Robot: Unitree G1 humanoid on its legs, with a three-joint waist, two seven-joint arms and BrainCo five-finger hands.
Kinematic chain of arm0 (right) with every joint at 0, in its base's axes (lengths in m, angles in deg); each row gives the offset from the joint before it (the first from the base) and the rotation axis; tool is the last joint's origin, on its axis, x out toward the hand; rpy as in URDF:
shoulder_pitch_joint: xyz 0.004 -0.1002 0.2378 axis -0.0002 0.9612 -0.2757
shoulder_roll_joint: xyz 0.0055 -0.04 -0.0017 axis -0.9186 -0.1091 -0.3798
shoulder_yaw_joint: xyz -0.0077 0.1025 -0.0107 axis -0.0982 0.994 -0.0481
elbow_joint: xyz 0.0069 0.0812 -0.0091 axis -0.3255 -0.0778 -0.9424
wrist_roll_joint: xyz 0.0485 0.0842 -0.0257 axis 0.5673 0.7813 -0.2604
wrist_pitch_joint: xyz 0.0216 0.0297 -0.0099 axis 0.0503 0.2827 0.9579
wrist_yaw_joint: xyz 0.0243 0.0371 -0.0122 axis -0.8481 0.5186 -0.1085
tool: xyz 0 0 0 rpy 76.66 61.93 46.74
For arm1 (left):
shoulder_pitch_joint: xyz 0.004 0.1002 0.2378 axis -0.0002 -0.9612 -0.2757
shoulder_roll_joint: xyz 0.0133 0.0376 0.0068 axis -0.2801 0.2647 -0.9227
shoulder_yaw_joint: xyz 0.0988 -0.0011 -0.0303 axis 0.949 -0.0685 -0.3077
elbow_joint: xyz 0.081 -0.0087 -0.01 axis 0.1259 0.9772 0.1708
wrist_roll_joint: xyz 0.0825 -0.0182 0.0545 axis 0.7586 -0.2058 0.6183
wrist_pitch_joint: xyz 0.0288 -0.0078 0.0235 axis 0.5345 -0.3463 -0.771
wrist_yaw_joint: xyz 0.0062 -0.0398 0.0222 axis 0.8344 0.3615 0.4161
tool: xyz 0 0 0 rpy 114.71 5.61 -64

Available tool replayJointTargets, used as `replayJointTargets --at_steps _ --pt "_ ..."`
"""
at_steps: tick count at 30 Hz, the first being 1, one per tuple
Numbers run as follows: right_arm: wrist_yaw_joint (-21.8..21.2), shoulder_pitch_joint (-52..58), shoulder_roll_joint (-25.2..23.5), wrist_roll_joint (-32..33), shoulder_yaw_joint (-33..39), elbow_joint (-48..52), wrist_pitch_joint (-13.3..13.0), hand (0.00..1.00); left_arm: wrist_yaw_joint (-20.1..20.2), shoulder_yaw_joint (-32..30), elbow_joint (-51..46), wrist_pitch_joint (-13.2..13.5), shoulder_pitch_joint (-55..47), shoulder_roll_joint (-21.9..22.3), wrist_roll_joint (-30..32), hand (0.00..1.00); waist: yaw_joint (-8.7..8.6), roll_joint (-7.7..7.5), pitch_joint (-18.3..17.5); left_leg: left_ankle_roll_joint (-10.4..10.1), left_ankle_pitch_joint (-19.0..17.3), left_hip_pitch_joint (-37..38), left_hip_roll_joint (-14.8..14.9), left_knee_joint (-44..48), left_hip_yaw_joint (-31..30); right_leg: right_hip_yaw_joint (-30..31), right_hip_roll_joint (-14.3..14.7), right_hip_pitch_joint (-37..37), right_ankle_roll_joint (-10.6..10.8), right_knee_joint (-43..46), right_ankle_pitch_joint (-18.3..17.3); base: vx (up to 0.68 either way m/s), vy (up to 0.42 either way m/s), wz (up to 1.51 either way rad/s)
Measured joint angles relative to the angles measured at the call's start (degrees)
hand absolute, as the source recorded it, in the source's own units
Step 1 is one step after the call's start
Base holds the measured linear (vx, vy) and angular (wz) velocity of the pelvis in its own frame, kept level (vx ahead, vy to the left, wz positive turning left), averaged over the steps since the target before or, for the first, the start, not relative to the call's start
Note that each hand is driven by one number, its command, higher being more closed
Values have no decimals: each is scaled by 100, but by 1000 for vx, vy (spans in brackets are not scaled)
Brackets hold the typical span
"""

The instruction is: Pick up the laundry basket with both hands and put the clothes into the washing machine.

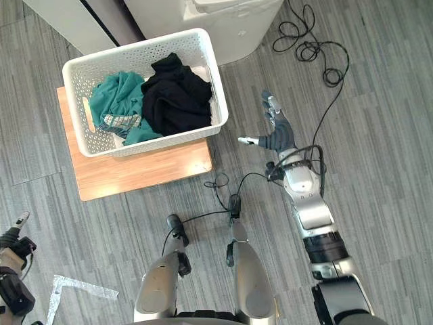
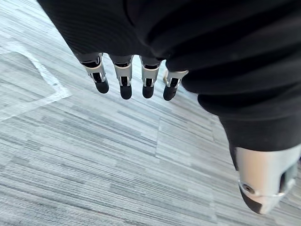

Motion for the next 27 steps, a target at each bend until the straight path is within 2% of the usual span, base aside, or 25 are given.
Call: replayJointTargets --at_steps 4,6,9,13,18,23,25,27 --pt "-5 408 -223 -1 317 7 -42 0 -237 392 -1828 244 -734 721 -48 0 2 84 -408 10 -9 136 -28 -46 -129 -140 -49 194 56 -8 -59 14 76 17" --pt "-15 416 -220 -3 460 9 -108 0 -261 457 -2309 290 -933 1104 -36 0 3 163 -567 28 -24 164 -80 -73 -146 -149 -99 225 91 -10 -84 -1 73 8" --pt "-56 411 -203 -11 508 6 -120 0 -277 611 -2495 292 -1049 1304 -19 0 5 236 -635 44 -36 193 -119 -86 -151 -153 -142 253 106 -10 -93 -6 73 3" --pt "-115 305 -44 -69 508 -135 -97 0 -357 671 -2523 292 -1109 1331 -6 0 -7 239 -637 44 -25 198 -127 -144 -183 -202 -150 254 106 -11 -90 -11 39 5" --pt "-106 -1001 447 -232 186 -1499 20 0 -354 1286 -2512 292 -1000 1333 92 0 -8 316 -653 89 38 178 -183 -200 -276 -283 -220 254 110 -11 -52 -1 53 10" --pt "-24 -2712 586 -239 -200 -3069 161 0 -346 1698 -2475 304 -456 1303 90 0 55 564 -555 143 85 84 -266 -200 -418 -403 -316 248 143 -10 -13 5 63 16" --pt "17 -3265 585 -240 -228 -3657 184 0 -346 1743 -2487 378 -214 1290 89 0 168 649 -510 150 90 22 -272 -200 -421 -396 -336 177 163 -9 4 11 64 3" --pt "29 -3711 590 -238 -224 -4111 276 0 -347 1751 -2536 410 -24 1282 86 0 203 746 -458 190 120 -79 -283 -200 -432 -403 -353 94 169 -9 18 17 39 3"
